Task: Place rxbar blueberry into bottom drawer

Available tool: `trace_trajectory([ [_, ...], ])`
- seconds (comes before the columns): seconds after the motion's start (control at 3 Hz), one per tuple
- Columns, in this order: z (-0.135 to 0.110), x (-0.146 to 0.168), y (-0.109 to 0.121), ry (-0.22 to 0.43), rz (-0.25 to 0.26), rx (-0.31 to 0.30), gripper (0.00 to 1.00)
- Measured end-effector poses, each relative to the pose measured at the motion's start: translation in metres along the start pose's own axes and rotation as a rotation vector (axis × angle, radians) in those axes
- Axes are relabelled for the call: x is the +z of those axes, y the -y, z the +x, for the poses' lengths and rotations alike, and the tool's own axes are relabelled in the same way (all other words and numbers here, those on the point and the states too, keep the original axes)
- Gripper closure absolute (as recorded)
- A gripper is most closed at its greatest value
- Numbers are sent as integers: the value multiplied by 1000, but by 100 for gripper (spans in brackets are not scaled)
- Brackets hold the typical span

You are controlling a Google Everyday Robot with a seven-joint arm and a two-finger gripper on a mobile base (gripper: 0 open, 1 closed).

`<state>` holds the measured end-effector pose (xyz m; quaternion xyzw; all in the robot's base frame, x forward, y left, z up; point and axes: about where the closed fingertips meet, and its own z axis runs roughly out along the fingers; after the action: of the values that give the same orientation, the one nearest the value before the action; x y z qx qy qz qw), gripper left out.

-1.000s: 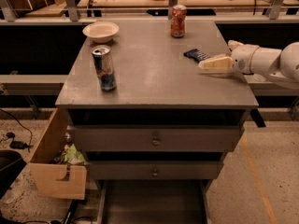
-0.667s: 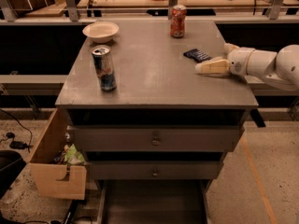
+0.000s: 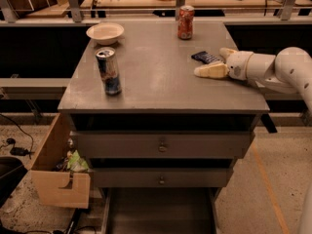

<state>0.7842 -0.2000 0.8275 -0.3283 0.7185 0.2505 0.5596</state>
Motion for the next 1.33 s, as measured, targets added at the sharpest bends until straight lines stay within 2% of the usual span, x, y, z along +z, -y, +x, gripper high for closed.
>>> trace_trajectory([
  [0.67,-4,6,-3,-9,-6,14,61],
  [1.0,-6,5,-3,-9,-6,14,92],
  [1.33,-6,5,-3,-9,-6,14,100],
])
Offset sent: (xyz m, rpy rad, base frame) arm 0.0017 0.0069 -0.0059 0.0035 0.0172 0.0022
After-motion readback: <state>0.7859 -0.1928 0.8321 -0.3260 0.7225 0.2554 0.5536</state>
